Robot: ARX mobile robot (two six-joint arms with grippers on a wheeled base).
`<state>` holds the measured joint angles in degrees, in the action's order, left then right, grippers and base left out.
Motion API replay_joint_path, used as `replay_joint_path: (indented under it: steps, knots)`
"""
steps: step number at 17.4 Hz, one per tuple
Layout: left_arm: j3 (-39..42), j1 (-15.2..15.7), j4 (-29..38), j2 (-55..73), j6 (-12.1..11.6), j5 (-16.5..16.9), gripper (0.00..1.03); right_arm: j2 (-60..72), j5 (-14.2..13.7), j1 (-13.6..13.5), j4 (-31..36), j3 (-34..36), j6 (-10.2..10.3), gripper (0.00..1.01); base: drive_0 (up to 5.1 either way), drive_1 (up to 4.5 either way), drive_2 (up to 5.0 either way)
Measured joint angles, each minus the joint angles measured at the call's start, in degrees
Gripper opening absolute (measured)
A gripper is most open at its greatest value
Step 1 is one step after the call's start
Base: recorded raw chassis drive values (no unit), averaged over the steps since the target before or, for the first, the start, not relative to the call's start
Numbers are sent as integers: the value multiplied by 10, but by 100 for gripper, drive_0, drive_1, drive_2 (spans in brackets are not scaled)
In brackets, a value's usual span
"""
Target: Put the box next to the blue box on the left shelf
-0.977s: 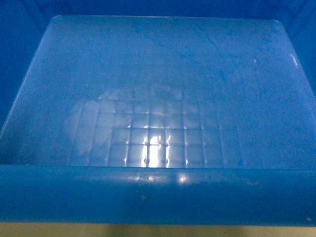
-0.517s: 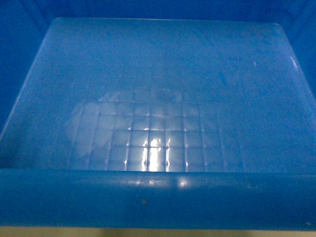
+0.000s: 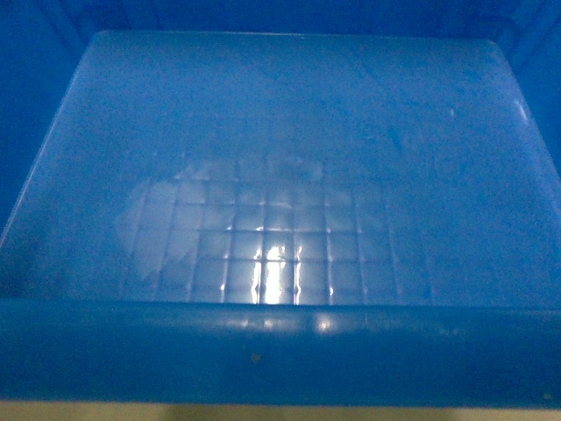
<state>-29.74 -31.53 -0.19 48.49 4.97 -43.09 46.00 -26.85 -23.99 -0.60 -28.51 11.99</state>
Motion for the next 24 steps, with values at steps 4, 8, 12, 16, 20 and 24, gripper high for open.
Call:
replay_joint_path:
  steps: [4,8,12,16,20,24]
  knots:
    - [0,0,0,0,0,0,33,0,0,0,0,0,0,9,0,0,0]
    - [2,0,-3,0,2,1,33,0,1,0,-6,0,1,9,0,0,0]
    - [2,0,-2,0,2,0,33,0,1,0,-2,0,0,9,0,0,0]
    - [2,0,-2,0,2,0,33,0,1,0,-2,0,0,9,0,0,0]
    - [2,0,0,-2,2,-1,33,-1,0,0,2,0,0,9,2,324,-320]
    - [2,0,0,-2,2,0,33,0,1,0,0,0,0,9,15,446,-417]
